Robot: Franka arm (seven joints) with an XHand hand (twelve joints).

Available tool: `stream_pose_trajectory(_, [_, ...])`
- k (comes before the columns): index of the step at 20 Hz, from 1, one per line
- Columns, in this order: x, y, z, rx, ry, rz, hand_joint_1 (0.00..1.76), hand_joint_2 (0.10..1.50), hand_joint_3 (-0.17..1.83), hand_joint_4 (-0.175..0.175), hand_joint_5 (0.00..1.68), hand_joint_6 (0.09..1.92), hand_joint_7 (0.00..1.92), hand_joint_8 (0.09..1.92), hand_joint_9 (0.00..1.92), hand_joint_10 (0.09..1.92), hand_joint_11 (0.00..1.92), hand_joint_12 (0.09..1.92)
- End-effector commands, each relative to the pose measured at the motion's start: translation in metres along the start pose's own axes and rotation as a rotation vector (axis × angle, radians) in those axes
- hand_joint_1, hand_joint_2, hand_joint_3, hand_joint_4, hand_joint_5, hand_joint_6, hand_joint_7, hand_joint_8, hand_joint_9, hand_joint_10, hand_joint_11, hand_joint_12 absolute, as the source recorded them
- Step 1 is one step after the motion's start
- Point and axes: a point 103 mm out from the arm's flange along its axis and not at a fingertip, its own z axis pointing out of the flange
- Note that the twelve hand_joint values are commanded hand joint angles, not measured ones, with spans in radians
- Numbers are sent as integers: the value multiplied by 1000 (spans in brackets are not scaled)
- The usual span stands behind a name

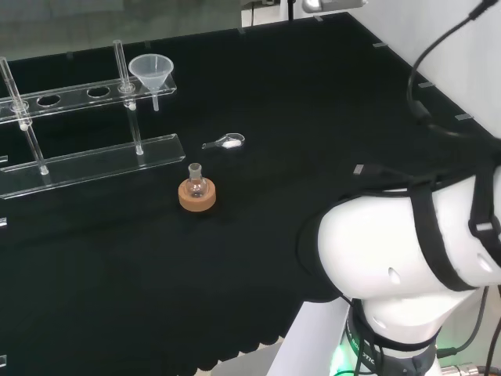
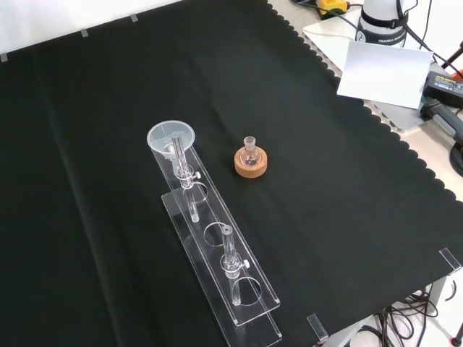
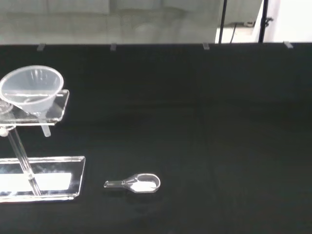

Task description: Pick up the funnel from the transparent funnel stand.

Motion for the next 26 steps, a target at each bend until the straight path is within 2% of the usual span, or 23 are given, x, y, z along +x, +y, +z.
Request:
stream_pose_trajectory(1, [28, 60, 26, 45, -28, -16, 0, 1144, 365, 38, 118, 87, 0, 87, 12, 628, 65, 1353])
stream_pose_trajectory(6, [48, 103, 44, 88, -36, -64, 40, 1097, 338, 34, 94, 87, 0, 87, 12, 627, 52, 1361])
stream_pose_trajectory(12, [71, 138, 63, 125, -46, -121, 176, 1010, 292, 33, 75, 87, 26, 87, 32, 647, 39, 1380])
stream_pose_trajectory(19, [102, 161, 93, 194, -87, -171, 282, 938, 255, 26, 90, 87, 53, 113, 66, 679, 49, 1398])
stream_pose_trajectory(21, [112, 164, 101, 221, -122, -138, 329, 918, 245, 26, 91, 87, 55, 119, 72, 685, 57, 1402])
stream_pose_trajectory(22, [113, 165, 104, 229, -98, -126, 353, 909, 240, 25, 91, 87, 55, 122, 74, 688, 63, 1404])
stream_pose_trajectory(23, [117, 167, 107, 231, -105, -178, 377, 900, 235, 25, 92, 87, 55, 126, 76, 690, 69, 1406])
stream_pose_trajectory(26, [127, 168, 112, 255, -142, -205, 456, 879, 225, 23, 91, 87, 54, 136, 84, 698, 83, 1411])
